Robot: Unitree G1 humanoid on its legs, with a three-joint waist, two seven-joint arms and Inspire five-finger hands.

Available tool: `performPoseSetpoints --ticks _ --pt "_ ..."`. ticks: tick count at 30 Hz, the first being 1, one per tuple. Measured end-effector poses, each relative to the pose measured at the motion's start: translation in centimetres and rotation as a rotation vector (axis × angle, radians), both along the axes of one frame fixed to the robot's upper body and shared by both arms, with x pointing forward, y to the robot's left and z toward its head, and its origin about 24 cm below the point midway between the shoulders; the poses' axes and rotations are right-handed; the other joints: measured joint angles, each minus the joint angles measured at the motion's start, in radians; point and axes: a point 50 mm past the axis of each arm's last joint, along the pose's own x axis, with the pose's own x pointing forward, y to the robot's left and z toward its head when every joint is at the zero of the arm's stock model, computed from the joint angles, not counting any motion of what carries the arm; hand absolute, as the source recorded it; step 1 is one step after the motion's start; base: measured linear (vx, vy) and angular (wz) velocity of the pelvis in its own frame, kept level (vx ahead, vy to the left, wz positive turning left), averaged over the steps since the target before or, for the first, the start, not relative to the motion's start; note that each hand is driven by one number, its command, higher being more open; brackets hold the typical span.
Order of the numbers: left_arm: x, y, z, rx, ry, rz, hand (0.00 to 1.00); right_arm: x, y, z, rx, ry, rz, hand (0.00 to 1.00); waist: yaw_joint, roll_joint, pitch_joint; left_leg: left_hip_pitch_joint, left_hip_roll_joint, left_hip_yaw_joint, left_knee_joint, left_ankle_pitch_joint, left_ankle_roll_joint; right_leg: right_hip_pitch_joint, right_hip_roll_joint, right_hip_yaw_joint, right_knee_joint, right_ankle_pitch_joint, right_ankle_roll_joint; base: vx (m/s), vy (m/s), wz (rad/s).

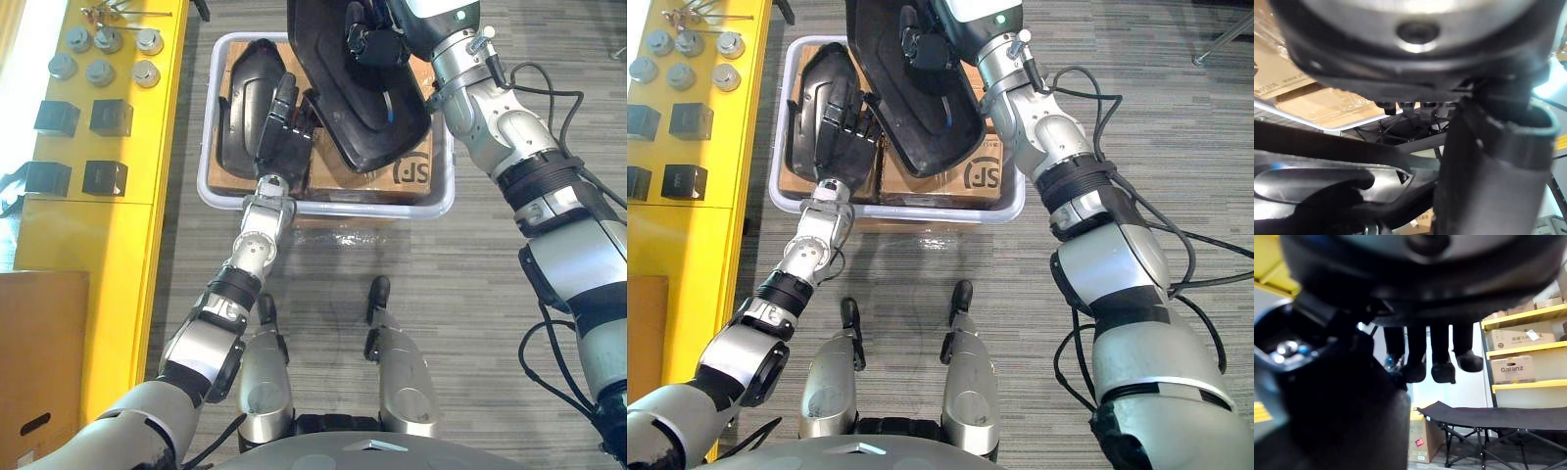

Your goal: Walk over and take three plastic housings, then place them on the shelf

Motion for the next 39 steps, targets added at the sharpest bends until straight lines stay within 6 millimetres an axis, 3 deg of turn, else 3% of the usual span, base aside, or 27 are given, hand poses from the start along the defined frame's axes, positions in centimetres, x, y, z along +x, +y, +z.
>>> performPoseSetpoints --ticks 6,13,14,18,23,32,35,36,39 --pt "0.0 -0.5 0.4 0.055 -0.026 -0.034 1.00 -0.1 1.2 -0.7 -0.022 0.016 0.046 0.00 -0.007 -0.012 -0.001 0.001 0.000 0.008 0.000 0.000 0.000 0.000 0.000 0.005 -0.004 0.001 0.000 0.00 0.000 0.00" --pt "0.2 -1.6 0.3 0.260 -0.038 -0.109 1.00 -0.5 2.3 -0.7 -0.064 -0.001 0.093 0.00 -0.015 -0.015 0.000 0.002 -0.001 0.009 0.000 0.000 0.000 0.000 0.000 0.008 -0.004 0.002 0.000 0.00 0.000 0.00" --pt "0.1 -1.8 0.2 0.300 -0.047 -0.123 0.00 -0.6 2.6 -0.6 -0.068 -0.006 0.107 0.00 -0.017 -0.015 0.000 0.003 -0.001 0.009 0.000 0.000 0.000 0.000 0.000 0.008 -0.004 0.002 0.000 0.00 0.000 0.00" --pt "0.0 -2.4 -0.7 0.363 -0.041 -0.170 0.00 -0.9 3.3 -0.6 -0.078 -0.010 0.155 0.00 -0.021 -0.015 0.000 0.007 -0.001 0.011 0.000 0.000 0.000 0.002 0.000 0.011 -0.004 0.004 -0.001 0.00 0.004 -0.01" --pt "0.0 -2.3 -0.6 0.311 -0.043 -0.153 0.00 -1.5 3.9 -0.6 -0.074 -0.028 0.196 0.00 -0.022 -0.015 0.000 0.014 -0.001 0.015 0.000 0.000 0.000 0.004 0.001 0.018 -0.005 0.006 -0.001 0.00 0.000 -0.03" --pt "-0.4 -1.7 -0.8 0.264 -0.125 -0.118 0.00 -3.3 4.3 -1.3 0.037 -0.065 0.294 0.00 -0.023 -0.017 -0.001 0.042 -0.001 0.022 -0.004 -0.003 -0.003 0.028 0.003 0.024 -0.012 0.007 -0.002 0.00 0.005 -0.01" --pt "-1.4 -1.3 -1.2 0.265 -0.163 -0.095 0.00 -4.5 4.2 -2.0 0.118 -0.077 0.347 0.00 -0.026 -0.022 -0.002 0.065 -0.001 0.030 -0.019 -0.003 -0.003 0.046 0.006 0.026 -0.024 0.008 0.000 0.01 0.010 -0.04" --pt "-1.8 -1.1 -1.4 0.276 -0.176 -0.084 0.00 -4.8 4.1 -2.4 0.137 -0.076 0.367 1.00 -0.028 -0.022 -0.002 0.071 -0.001 0.033 -0.020 -0.004 -0.003 0.053 0.006 0.027 -0.028 0.008 0.000 0.02 0.016 -0.04" --pt "-2.8 -0.8 -1.9 0.327 -0.187 -0.051 0.00 -5.7 3.6 -3.9 0.219 -0.057 0.408 1.00 -0.032 -0.025 -0.003 0.095 -0.001 0.038 -0.029 -0.007 -0.003 0.079 0.007 0.026 -0.042 0.009 0.001 0.01 0.009 -0.01"
